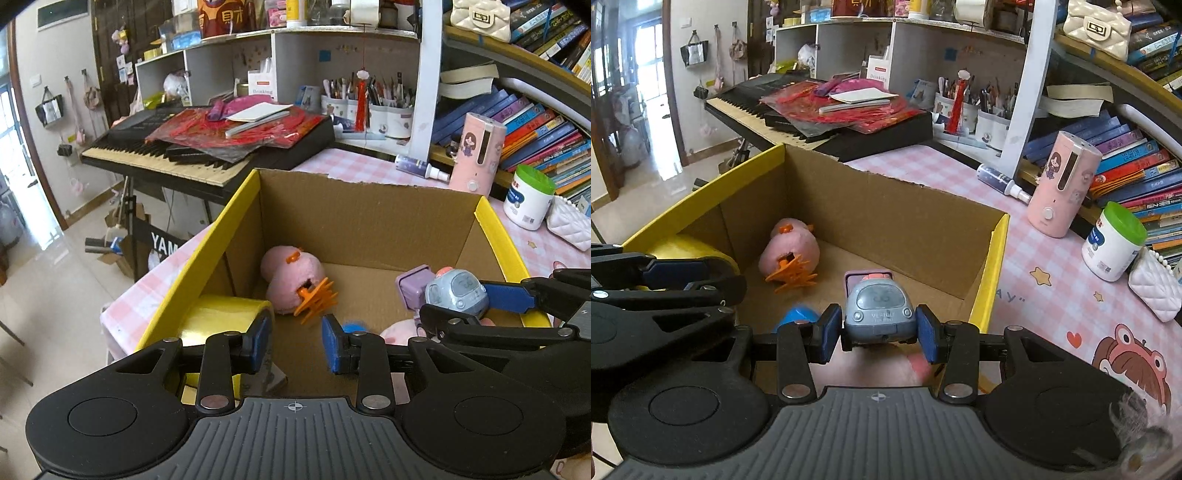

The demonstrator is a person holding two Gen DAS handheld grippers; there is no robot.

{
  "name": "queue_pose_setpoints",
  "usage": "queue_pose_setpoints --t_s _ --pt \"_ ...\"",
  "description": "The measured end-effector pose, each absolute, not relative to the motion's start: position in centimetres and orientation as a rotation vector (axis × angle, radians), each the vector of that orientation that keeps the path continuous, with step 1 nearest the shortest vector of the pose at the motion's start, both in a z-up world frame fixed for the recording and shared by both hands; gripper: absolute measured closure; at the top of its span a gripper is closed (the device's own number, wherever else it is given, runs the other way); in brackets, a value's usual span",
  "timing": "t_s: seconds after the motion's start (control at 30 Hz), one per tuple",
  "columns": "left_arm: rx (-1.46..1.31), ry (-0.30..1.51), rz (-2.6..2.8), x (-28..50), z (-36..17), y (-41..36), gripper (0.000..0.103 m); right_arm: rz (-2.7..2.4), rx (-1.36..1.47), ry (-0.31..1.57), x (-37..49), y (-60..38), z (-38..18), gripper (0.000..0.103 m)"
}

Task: Organize objects
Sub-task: 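Lower both tools into the box and open them to drop the bag and car, then withdraw both tools from the box back toward the table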

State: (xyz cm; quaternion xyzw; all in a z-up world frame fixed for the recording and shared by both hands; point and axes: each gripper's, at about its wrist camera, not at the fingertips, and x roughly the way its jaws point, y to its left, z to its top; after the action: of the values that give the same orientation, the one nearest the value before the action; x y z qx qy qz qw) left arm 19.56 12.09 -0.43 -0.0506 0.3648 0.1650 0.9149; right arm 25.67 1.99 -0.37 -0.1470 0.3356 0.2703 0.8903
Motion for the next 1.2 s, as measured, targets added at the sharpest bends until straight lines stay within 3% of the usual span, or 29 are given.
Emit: queue_pose_setpoints --t_s 0.4,0.53,0.67,1.2 --pt "-0.150 0.712 0.323 18.0 0.5 12.2 0.066 0.524 -0.256 0.683 24.6 1.1 0.4 0.055" --pt "-0.170 0.673 0.307 17.0 1.1 12.2 0.057 0.502 -0.225 0.671 24.0 0.4 1.0 0.055" --pt "-0.177 0.631 0.337 15.9 1.7 12.3 0.038 0.478 -0.193 0.645 23.1 -0.3 1.7 0.054" --pt "-0.200 0.565 0.353 10.8 2.8 13.0 0.028 0.437 -0.175 0.567 17.4 -0.5 3.4 0.045"
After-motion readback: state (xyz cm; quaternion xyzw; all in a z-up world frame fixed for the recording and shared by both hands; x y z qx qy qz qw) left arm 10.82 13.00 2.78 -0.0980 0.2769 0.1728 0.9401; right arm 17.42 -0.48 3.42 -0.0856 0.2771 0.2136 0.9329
